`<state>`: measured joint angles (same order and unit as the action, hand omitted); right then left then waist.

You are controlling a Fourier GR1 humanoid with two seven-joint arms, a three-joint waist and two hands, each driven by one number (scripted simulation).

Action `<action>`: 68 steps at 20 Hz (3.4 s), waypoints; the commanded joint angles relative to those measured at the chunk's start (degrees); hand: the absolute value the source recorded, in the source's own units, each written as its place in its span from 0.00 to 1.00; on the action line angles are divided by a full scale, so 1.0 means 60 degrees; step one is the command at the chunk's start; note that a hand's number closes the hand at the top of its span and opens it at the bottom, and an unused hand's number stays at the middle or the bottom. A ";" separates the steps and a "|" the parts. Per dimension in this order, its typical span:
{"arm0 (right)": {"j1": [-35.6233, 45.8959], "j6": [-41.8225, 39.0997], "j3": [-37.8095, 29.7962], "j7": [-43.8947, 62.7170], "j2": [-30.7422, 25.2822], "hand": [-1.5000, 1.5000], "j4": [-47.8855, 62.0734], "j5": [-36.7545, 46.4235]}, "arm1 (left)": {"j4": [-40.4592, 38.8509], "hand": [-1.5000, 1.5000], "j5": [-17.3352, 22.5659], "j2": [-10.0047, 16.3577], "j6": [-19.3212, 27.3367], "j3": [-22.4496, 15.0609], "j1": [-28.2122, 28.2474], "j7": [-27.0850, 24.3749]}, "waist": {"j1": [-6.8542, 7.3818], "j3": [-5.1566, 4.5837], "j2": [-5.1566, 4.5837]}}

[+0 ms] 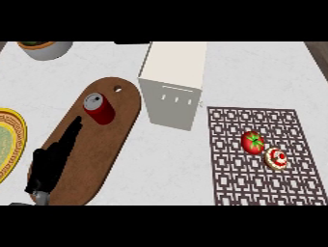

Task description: Pick the cupcake from the placemat and place it in the tiered shelf

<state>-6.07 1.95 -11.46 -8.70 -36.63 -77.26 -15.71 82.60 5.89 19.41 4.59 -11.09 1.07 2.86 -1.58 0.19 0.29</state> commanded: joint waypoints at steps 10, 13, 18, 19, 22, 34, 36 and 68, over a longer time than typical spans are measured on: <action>-0.0876 -0.1142 0.1458 0.4719 -0.3113 0.00 -0.4253 0.1857 | -0.0153 0.50 -0.0284 -0.0149 -0.0218 -0.0186 -0.0051 -0.0036 | 0.0307 -0.0100 -0.0031; -0.0777 -0.1162 0.1869 0.5988 -0.4064 0.00 -0.4699 0.3150 | -0.0271 0.50 -0.0096 -0.0044 -0.0389 0.0007 -0.0352 0.0219 | 0.0351 -0.0095 -0.0068; 0.0284 -0.1082 0.3326 0.9264 -0.3978 0.00 -0.5794 0.4598 | -0.0523 0.50 -0.0223 -0.0305 -0.0399 -0.0108 -0.0485 -0.0001 | 0.0546 -0.0068 -0.0098; 0.0734 -0.1071 0.3831 0.9827 -0.3556 0.00 -0.5884 0.4858 | -0.0503 0.50 -0.0296 -0.0297 -0.0401 -0.0127 -0.0612 0.0167 | 0.0562 -0.0055 -0.0102; 0.1707 -0.1528 0.4960 1.0628 -0.2411 0.00 -0.5552 0.5316 | -0.0564 0.50 -0.0270 -0.0188 -0.0644 0.0030 -0.0205 -0.0300 | 0.0527 -0.0041 -0.0082; 0.3187 -0.2433 0.6243 1.3264 0.0058 0.00 -0.4455 0.6201 | -0.0668 0.50 -0.0758 -0.0613 -0.0395 0.0075 -0.0086 -0.0335 | 0.0324 -0.0040 -0.0046; 0.3351 -0.2248 0.6431 1.3092 0.0525 0.00 -0.3961 0.6640 | -0.0221 0.50 -0.0239 -0.0319 -0.0879 0.0453 -0.0612 0.0521 | 0.0338 -0.0034 -0.0050; 0.2670 -0.2925 0.4874 1.0012 0.1537 0.00 -0.0785 0.9354 | -0.0767 0.50 -0.1210 -0.1096 -0.1271 0.0963 -0.0188 -0.0164 | 0.0275 -0.0032 -0.0052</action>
<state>9.56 -15.13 20.02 53.72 -28.74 -85.68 38.89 81.72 -1.05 13.61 -1.76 -6.03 -0.04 2.89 0.16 0.21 0.19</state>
